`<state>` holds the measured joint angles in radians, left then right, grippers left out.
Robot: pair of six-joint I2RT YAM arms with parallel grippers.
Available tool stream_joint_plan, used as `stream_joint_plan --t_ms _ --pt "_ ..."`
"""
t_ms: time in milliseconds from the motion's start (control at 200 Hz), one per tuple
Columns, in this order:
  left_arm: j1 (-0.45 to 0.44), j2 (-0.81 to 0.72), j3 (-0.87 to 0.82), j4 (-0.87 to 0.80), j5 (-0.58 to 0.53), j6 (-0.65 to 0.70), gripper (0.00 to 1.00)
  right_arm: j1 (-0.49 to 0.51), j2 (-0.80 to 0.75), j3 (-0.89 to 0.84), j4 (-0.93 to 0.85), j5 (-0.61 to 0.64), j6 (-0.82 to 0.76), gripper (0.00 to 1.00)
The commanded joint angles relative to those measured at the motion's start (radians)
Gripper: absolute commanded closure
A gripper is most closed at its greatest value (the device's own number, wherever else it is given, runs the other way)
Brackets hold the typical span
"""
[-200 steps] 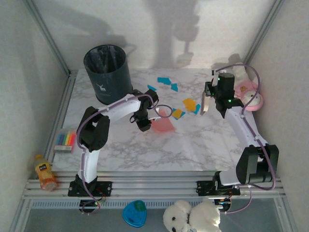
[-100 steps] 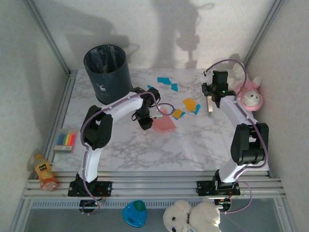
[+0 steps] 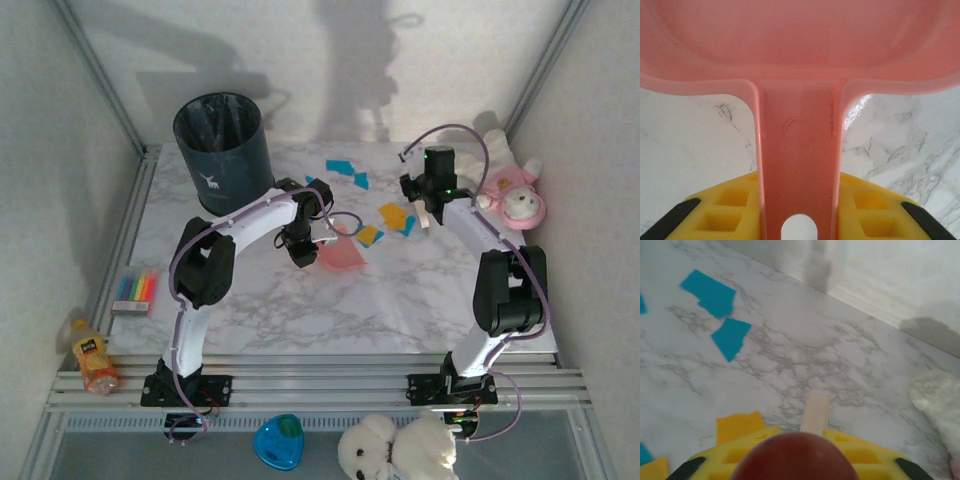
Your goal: Sweep away the paper scraps from the table
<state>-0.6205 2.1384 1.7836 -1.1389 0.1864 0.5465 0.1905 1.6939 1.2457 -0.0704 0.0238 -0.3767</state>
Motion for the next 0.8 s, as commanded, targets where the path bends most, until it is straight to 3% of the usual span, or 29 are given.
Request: stream_joint_plan --t_ms 0,791 --pt "-0.005 0.026 0.023 -0.047 0.008 0.0 0.87 0.025 -0.007 -0.033 0.051 -0.049 -0.031 1.0" --pt "-0.005 0.064 0.07 -0.059 0.001 -0.016 0.87 0.197 -0.081 -0.117 -0.003 -0.16 -0.065 1.0"
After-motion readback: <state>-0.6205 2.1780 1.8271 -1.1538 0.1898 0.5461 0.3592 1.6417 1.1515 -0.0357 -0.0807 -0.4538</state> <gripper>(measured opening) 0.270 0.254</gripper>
